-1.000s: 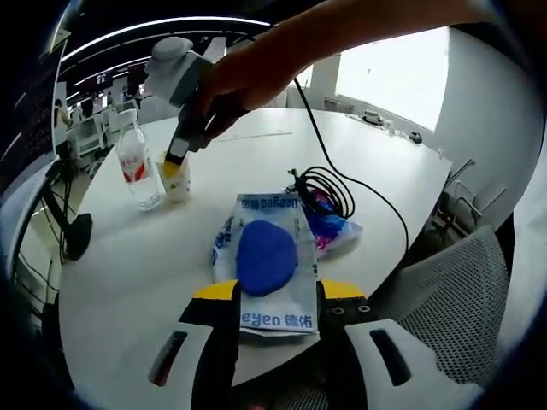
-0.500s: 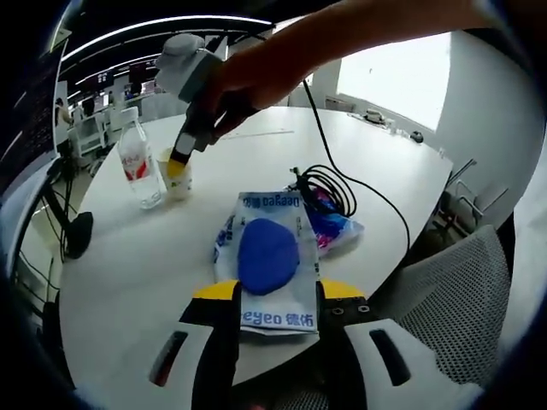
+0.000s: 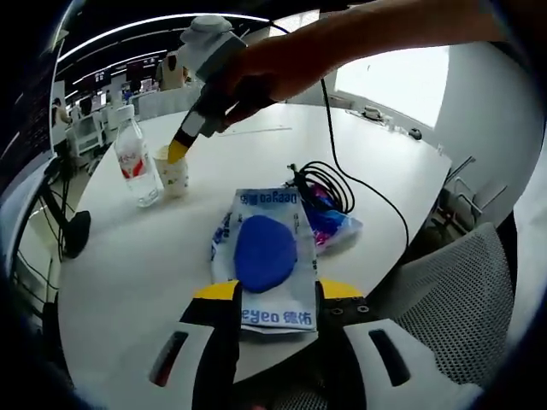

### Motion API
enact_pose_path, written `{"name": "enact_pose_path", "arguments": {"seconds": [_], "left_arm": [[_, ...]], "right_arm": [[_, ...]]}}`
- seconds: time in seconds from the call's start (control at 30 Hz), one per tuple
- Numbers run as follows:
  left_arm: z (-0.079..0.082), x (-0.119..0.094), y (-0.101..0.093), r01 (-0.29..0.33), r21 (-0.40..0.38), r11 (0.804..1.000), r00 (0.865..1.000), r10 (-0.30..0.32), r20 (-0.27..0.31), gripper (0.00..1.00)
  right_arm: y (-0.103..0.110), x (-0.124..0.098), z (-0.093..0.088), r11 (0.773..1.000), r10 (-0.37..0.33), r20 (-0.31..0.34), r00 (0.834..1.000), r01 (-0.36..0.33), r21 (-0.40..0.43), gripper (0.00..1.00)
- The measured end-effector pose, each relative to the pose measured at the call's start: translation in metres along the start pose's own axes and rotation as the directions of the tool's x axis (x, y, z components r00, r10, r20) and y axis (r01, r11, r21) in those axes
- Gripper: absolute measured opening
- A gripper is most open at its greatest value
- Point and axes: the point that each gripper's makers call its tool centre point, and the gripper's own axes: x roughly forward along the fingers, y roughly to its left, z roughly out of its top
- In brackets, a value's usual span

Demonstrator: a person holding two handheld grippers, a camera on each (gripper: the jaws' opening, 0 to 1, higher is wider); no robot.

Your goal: Arrange the tabletop items into an orderly group along one side of the table until the central work area is clear of visible clutter.

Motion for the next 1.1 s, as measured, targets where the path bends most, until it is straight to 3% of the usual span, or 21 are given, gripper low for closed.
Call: {"name": "enact_pose_path", "arguments": {"seconds": [0.53,0.77,1.1], "left_arm": [[-0.001,0.000,0.001,-0.012,-0.003,1.000,1.000,0.012,-0.006,0.33],[-0.003,0.001,0.000,-0.013,-0.001,1.000,1.000,0.013,-0.017,0.32],[-0.006,0.001,0.001,-0.019,0.001,1.000,0.999,0.019,-0.036,0.32]], "right_arm": [[-0.027,-0.053,-0.032,0.991,-0.091,0.060,0.994,0.085,0.106,0.23],[-0.042,-0.076,-0.070,0.980,-0.138,0.042,0.990,0.130,0.152,0.22],[-0.038,-0.112,-0.123,0.958,-0.184,0.008,0.983,0.178,0.224,0.22]]}}
